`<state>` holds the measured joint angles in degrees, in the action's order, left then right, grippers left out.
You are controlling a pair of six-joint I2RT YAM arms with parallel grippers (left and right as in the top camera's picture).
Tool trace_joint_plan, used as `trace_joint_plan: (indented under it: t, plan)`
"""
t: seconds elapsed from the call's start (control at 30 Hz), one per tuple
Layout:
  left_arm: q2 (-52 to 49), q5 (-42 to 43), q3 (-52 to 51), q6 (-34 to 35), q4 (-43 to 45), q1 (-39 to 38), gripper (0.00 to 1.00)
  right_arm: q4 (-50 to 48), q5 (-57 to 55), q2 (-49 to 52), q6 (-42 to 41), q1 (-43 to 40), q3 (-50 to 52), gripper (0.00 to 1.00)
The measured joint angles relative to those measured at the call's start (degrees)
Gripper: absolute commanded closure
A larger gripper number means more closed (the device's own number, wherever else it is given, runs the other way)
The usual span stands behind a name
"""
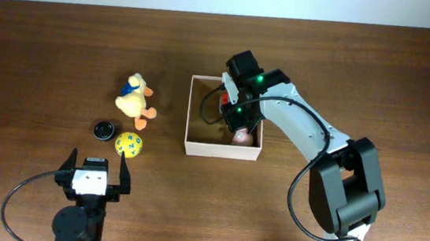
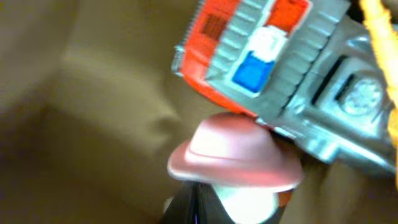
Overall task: Pack container
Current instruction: 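Lower the duck into the box beside the truck, then open the right gripper and lift it back to the right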
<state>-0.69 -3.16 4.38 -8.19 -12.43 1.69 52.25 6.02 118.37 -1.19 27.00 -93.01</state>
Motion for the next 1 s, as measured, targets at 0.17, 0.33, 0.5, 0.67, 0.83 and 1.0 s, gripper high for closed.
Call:
trace_joint_plan:
  t: [0.17,0.33,0.5,0.67,0.83,1.0]
  plan:
    - [0.0,0.0,0.0,0.0,0.0,0.0,0.01,-0.1,2.1,0.0,0.3,0.0,-2.5,0.95]
    - [0.0,0.0,0.0,0.0,0.0,0.0,0.01,0.1,4.7,0.0,0.4,0.0,-4.1,0.92]
    - [0.0,0.0,0.0,0.0,0.0,0.0,0.01,0.2,5.6,0.0,0.4,0.0,-7.2,0.73]
    - [0.0,0.0,0.0,0.0,0.0,0.0,0.01,-1.9,5.9,0.0,0.4,0.0,-11.2,0.01]
    - [0.0,0.0,0.0,0.0,0.0,0.0,0.01,-5.2,5.9,0.0,1.1,0.0,-15.1,0.01]
    - [0.0,0.0,0.0,0.0,0.0,0.0,0.01,-4.9,3.7,0.0,1.5,-1.4,-21.0,0.01]
